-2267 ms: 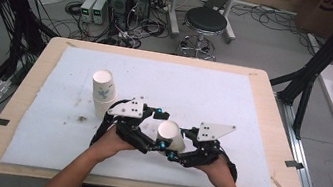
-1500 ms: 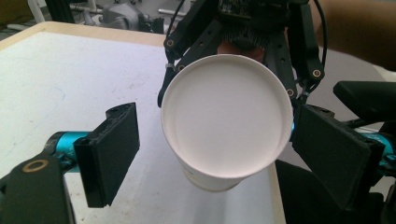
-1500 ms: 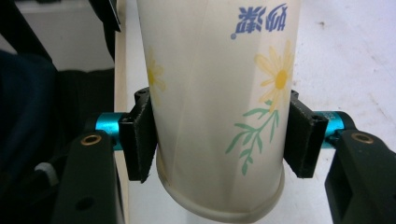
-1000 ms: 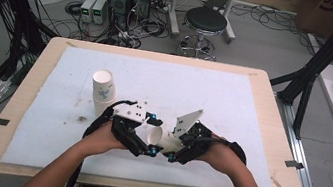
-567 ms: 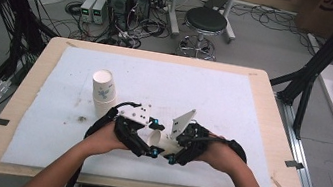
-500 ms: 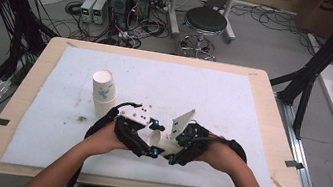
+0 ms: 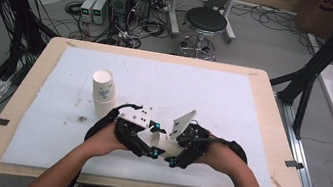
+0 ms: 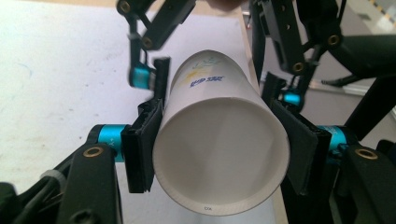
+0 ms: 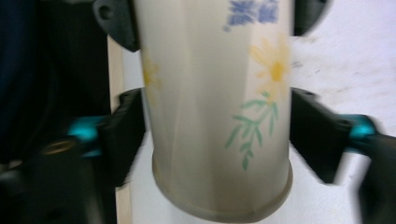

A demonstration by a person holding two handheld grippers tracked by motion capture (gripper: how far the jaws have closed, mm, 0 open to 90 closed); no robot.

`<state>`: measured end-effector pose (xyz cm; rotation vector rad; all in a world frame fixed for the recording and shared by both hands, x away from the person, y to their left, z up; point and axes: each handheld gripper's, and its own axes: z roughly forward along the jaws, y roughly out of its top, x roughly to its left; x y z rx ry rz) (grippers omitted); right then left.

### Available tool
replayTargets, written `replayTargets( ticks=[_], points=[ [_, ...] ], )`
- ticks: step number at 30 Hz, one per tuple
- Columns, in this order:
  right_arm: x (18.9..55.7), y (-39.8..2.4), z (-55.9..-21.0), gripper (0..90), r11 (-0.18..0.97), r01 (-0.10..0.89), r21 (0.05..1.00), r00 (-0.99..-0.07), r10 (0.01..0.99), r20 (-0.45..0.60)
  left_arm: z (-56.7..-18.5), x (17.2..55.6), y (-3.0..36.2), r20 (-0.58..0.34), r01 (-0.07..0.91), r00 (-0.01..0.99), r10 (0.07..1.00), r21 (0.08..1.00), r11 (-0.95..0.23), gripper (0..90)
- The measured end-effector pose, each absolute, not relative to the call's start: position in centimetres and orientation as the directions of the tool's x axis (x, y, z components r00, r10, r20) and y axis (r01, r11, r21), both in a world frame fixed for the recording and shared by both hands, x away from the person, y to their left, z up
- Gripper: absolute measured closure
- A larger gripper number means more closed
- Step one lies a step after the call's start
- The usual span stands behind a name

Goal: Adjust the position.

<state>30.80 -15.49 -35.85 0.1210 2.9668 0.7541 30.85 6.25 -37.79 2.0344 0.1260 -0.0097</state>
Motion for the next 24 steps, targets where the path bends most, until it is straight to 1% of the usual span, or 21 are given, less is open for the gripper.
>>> replayTargets(
  ticks=[1,2,3,4,6,7,8,9,10,11,12,13,14,15,17,19,22,24],
  points=[
    [30.9,-15.8,-35.8,18.7,0.858,0.055,0.511,-0.994,0.094,-0.052,-37.7,30.8,6.5,-0.066,0.098,0.994,0.087,0.895,-0.435,37.2],
    [30.7,-16.7,-35.7,18.7,0.819,0.079,0.568,-0.992,0.120,-0.034,-37.8,30.8,6.8,-0.075,0.105,0.993,0.089,0.907,-0.409,37.3],
    [30.7,-16.7,-35.7,18.7,0.819,0.079,0.568,-0.992,0.120,-0.034,-37.8,30.8,6.8,-0.075,0.105,0.993,0.089,0.907,-0.409,37.2],
    [30.5,-17.6,-35.6,18.7,0.775,0.094,0.625,-0.990,0.140,-0.025,-38.0,30.7,7.1,-0.085,0.117,0.991,0.100,0.917,-0.381,37.2],
    [30.3,-18.5,-35.7,18.7,0.732,0.106,0.673,-0.987,0.158,-0.017,-38.2,30.6,7.5,-0.095,0.128,0.989,0.110,0.928,-0.349,37.3],
    [30.3,-18.5,-35.7,18.7,0.732,0.106,0.673,-0.987,0.158,-0.017,-38.2,30.6,7.5,-0.095,0.128,0.989,0.110,0.928,-0.349,37.2],
    [30.2,-19.4,-35.8,18.7,0.682,0.114,0.722,-0.984,0.176,-0.010,-38.4,30.6,7.8,-0.101,0.135,0.988,0.120,0.938,-0.319,37.3],
    [30.2,-19.4,-35.8,18.7,0.682,0.114,0.722,-0.984,0.176,-0.010,-38.4,30.6,7.8,-0.101,0.135,0.988,0.120,0.938,-0.319,37.2],
    [30.0,-20.2,-35.9,18.7,0.625,0.128,0.770,-0.980,0.200,0.001,-38.6,30.6,8.1,-0.110,0.144,0.985,0.132,0.948,-0.282,37.2],
    [29.9,-20.6,-36.0,18.8,0.596,0.130,0.792,-0.979,0.206,0.005,-38.6,30.6,8.1,-0.110,0.144,0.985,0.132,0.948,-0.282,37.2],
    [29.8,-20.9,-36.1,18.7,0.565,0.133,0.814,-0.976,0.219,0.008,-38.9,30.6,8.4,-0.117,0.150,0.983,0.142,0.957,-0.248,37.2],
    [29.7,-21.2,-36.1,18.7,0.536,0.142,0.832,-0.972,0.234,0.016,-38.9,30.6,8.4,-0.117,0.150,0.983,0.142,0.957,-0.248,37.2],
    [29.7,-21.2,-36.1,18.7,0.536,0.142,0.832,-0.972,0.234,0.016,-38.9,30.6,8.6,-0.109,0.141,0.984,0.145,0.961,-0.240,37.2],
    [29.6,-21.7,-36.3,18.7,0.472,0.157,0.867,-0.964,0.262,0.032,-39.2,30.5,8.8,-0.111,0.143,0.982,0.155,0.967,-0.212,37.2],
    [29.5,-22.2,-36.6,18.7,0.422,0.156,0.893,-0.960,0.279,0.036,-39.4,30.4,9.0,-0.110,0.142,0.981,0.162,0.970,-0.199,37.2],
    [29.4,-22.4,-36.9,18.7,0.390,0.151,0.908,-0.957,0.289,0.035,-39.5,30.4,9.1,-0.107,0.139,0.980,0.166,0.971,-0.194,37.2],
    [29.3,-22.6,-37.5,18.8,0.359,0.143,0.923,-0.951,0.307,0.028,-40.0,30.2,9.5,-0.107,0.136,0.977,0.183,0.979,-0.151,37.2],
    [29.2,-22.7,-37.9,18.8,0.337,0.149,0.930,-0.950,0.309,0.041,-40.1,30.2,9.6,-0.106,0.133,0.977,0.186,0.981,-0.140,37.2]
  ],
)
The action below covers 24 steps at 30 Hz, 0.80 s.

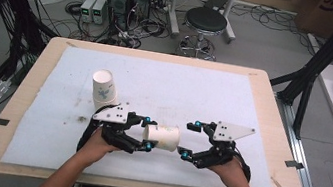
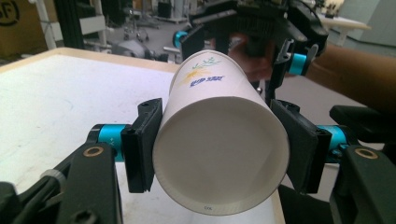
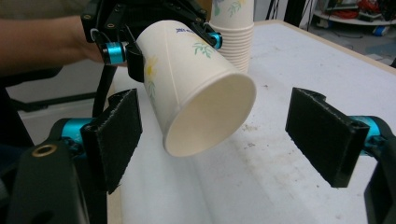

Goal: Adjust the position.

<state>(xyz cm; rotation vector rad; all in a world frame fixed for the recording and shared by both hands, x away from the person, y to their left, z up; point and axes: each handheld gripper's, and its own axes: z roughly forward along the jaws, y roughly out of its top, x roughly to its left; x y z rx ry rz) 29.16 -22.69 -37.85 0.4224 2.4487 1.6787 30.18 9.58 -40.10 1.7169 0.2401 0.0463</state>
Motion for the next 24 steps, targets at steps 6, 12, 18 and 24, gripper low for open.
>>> replayTargets(
  ticks=[6,12,18,24],
  points=[
    [29.2,-22.8,-38.6,18.8,0.319,0.153,0.935,-0.951,0.304,0.051,-40.6,29.8,10.3,-0.110,0.126,0.973,0.201,0.990,-0.068,37.2],
    [29.3,-22.8,-39.0,18.8,0.305,0.161,0.939,-0.955,0.287,0.071,-40.9,29.6,10.3,-0.113,0.122,0.976,0.186,0.992,-0.038,37.2],
    [29.3,-22.2,-39.1,18.8,0.313,0.150,0.938,-0.964,0.258,0.068,-40.7,29.4,9.7,-0.111,0.118,0.984,0.140,0.992,-0.036,37.2],
    [29.3,-21.8,-39.3,19.1,0.311,0.145,0.939,-0.973,0.216,0.079,-40.6,29.3,9.2,-0.114,0.117,0.988,0.104,0.993,-0.018,37.2]
  ],
)
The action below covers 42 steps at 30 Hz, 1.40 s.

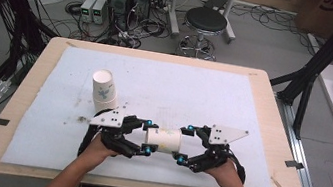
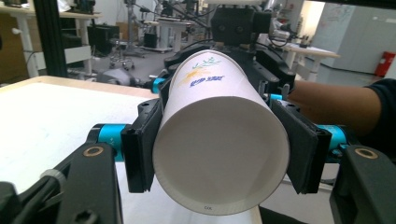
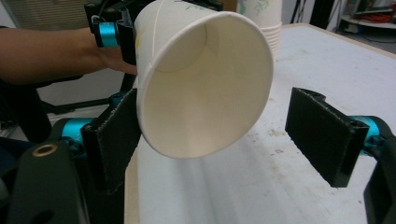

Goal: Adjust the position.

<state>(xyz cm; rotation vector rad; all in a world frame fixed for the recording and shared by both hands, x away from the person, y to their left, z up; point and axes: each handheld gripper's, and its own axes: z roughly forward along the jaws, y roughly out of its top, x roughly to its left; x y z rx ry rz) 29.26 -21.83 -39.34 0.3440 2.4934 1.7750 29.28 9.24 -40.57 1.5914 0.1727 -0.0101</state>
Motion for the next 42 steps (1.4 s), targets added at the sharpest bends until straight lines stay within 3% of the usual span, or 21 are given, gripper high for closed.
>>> replayTargets(
  ticks=[8,13,27,30,42],
  points=[
    [29.3,-21.5,-39.6,19.5,0.317,0.127,0.940,-0.984,0.163,0.078,-40.6,29.2,8.9,-0.109,0.110,0.991,0.072,0.994,-0.019,37.2],
    [29.3,-21.6,-39.6,27.7,0.279,0.125,0.952,-0.988,0.119,0.095,-40.5,29.3,8.9,-0.116,0.115,0.992,0.058,0.993,0.005,37.2],
    [29.2,-21.8,-39.4,33.7,0.254,0.120,0.960,-0.990,0.104,0.097,-40.8,29.2,8.9,-0.123,0.122,0.991,0.046,0.992,0.035,37.0],
    [29.3,-21.9,-39.3,33.8,0.279,0.139,0.950,-0.988,0.110,0.112,-40.7,29.1,8.5,-0.143,0.148,0.983,0.113,0.988,-0.039,15.5],
    [29.8,-21.9,-37.9,34.2,0.406,0.174,0.897,-0.981,0.155,0.120,-39.0,29.3,9.0,-0.088,0.117,0.984,0.154,0.975,-0.190,14.3]
  ],
)
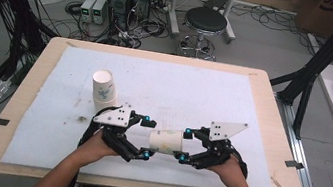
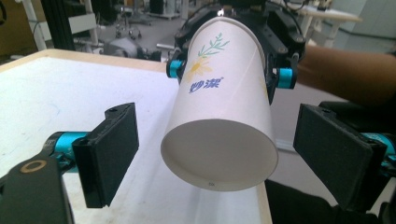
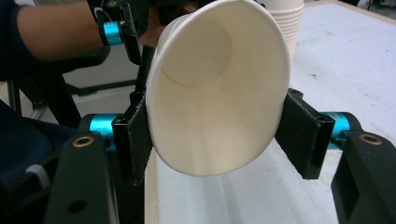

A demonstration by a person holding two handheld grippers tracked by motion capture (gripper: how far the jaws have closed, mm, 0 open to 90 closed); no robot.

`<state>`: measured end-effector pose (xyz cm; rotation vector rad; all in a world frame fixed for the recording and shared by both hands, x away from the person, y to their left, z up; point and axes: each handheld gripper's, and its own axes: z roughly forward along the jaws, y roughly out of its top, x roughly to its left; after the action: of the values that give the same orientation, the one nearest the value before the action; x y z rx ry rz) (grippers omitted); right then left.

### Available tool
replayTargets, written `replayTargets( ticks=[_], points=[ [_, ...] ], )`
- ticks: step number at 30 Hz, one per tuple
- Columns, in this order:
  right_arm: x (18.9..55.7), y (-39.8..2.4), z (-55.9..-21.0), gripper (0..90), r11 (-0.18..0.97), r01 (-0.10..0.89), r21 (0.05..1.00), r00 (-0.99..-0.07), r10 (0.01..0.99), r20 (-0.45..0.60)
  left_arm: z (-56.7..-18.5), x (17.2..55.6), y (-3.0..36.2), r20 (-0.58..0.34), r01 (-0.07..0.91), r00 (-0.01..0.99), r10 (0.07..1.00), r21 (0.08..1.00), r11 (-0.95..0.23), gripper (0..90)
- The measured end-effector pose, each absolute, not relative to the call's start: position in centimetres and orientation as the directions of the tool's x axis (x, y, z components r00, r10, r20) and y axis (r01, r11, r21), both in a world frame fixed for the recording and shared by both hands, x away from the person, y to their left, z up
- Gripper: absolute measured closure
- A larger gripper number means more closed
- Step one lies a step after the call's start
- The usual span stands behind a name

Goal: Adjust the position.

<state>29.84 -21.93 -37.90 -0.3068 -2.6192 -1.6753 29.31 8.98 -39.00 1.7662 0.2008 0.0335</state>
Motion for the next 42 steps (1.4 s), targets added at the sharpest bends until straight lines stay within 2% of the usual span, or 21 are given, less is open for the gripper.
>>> replayTargets(
  ticks=[9,20,42],
  points=[
    [30.3,-20.7,-36.0,34.7,0.543,0.144,0.827,-0.986,0.149,0.073,-38.3,29.6,8.5,-0.052,0.103,0.986,0.157,0.935,-0.339,14.6],
    [30.5,-18.6,-34.3,34.9,0.695,0.091,0.713,-0.993,0.120,0.011,-38.1,29.7,7.9,-0.031,0.097,0.986,0.162,0.903,-0.419,15.3],
    [30.7,-16.0,-33.8,36.0,0.832,0.024,0.554,-0.995,0.074,-0.068,-38.5,29.9,6.5,0.024,0.074,0.987,0.158,0.807,-0.586,19.2]
  ],
)
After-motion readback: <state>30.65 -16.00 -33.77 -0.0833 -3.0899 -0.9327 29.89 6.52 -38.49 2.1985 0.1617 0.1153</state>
